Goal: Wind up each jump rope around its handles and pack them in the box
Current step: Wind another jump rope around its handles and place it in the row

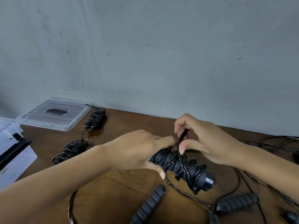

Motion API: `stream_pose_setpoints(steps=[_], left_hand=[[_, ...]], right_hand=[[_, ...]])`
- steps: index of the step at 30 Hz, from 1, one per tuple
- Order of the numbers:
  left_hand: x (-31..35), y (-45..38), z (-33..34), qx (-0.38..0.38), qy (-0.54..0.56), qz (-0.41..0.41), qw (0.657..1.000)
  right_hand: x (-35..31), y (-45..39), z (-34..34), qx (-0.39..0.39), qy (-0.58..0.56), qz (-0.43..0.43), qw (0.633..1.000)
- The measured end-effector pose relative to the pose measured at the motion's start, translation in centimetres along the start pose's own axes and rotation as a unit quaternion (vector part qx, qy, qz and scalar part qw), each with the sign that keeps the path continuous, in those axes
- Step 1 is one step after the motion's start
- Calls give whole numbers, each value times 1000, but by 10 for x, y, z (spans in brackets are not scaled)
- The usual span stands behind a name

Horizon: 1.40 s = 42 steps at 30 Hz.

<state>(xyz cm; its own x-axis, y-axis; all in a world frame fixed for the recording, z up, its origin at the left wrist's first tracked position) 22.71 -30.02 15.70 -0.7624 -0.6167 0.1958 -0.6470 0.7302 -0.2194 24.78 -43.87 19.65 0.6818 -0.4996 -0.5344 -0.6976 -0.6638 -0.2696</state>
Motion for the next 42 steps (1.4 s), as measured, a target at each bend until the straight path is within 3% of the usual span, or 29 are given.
stream_pose_setpoints(steps=[2,6,9,12,16,21,27,33,36,42], left_hand=[[3,1,-6,27,62,-34,997],[-3,7,-7,63,121,-73,988],[7,10,-1,58,110,-42,991],[8,13,4,69,162,-70,982],[-1,18,0,135,314,-126,931],[-22,28,9,207,384,-214,874],[-40,36,35,249,467,-308,790],[-54,42,57,272,507,-380,724],[-57,43,66,266,495,-407,720],[-46,30,78,157,471,-424,758]], right_hand=[[4,0,4,37,-107,32,993],[13,1,27,16,-296,87,951],[25,1,44,-5,-307,137,942],[34,5,57,-23,-317,175,932],[42,25,67,-21,-249,209,946],[45,41,72,35,-313,163,935],[53,54,61,114,-148,186,965],[45,62,52,111,44,191,974],[32,57,41,97,117,152,977],[9,40,31,53,227,53,971]])
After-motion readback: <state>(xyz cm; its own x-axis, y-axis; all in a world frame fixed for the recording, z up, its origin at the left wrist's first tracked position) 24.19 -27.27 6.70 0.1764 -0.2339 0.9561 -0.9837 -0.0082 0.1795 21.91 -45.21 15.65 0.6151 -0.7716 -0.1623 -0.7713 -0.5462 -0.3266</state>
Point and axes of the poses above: each hand's wrist, its own y-axis away from the middle knuckle, its own z-axis out of the palm, x = y × z, the point moved 7 cm from there along -y, towards the middle knuckle, and after that the axes turned 7 degrees about x, right-handed, at the moved point
